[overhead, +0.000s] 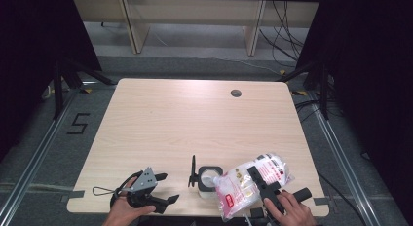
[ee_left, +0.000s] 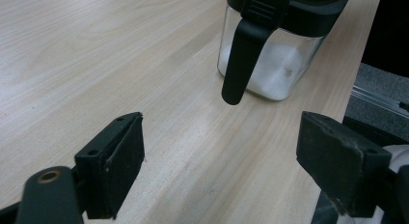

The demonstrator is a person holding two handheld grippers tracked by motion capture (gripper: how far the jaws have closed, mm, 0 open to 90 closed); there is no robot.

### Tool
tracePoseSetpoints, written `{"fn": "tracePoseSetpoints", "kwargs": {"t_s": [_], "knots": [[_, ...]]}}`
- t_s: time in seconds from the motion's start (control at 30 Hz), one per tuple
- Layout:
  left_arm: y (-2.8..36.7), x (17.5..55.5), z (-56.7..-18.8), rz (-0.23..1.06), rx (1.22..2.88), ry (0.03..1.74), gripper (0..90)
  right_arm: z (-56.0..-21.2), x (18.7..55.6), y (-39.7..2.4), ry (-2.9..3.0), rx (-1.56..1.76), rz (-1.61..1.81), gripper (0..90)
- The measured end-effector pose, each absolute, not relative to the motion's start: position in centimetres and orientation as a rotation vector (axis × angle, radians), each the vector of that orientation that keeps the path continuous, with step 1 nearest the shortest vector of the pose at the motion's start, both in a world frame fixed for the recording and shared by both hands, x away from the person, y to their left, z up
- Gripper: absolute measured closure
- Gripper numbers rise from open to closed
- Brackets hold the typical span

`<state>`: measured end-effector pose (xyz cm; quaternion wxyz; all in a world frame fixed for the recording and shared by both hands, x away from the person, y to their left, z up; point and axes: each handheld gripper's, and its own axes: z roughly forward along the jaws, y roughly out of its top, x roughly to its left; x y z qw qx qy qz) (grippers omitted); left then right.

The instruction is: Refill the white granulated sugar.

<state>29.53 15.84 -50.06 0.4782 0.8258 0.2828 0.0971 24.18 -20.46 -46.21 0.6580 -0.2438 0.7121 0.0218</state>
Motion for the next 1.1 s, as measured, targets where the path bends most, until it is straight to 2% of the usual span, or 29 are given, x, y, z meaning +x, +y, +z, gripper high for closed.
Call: {"fn": "tracePoseSetpoints", "kwargs": {"t_s": [1.1], "knots": [[15.86, 29.52, -50.04, 0.24, 2.017, 0.689, 16.8, -46.24, 24.12, -20.5, 1.621, -0.546, 0.047, 44.7]]}}
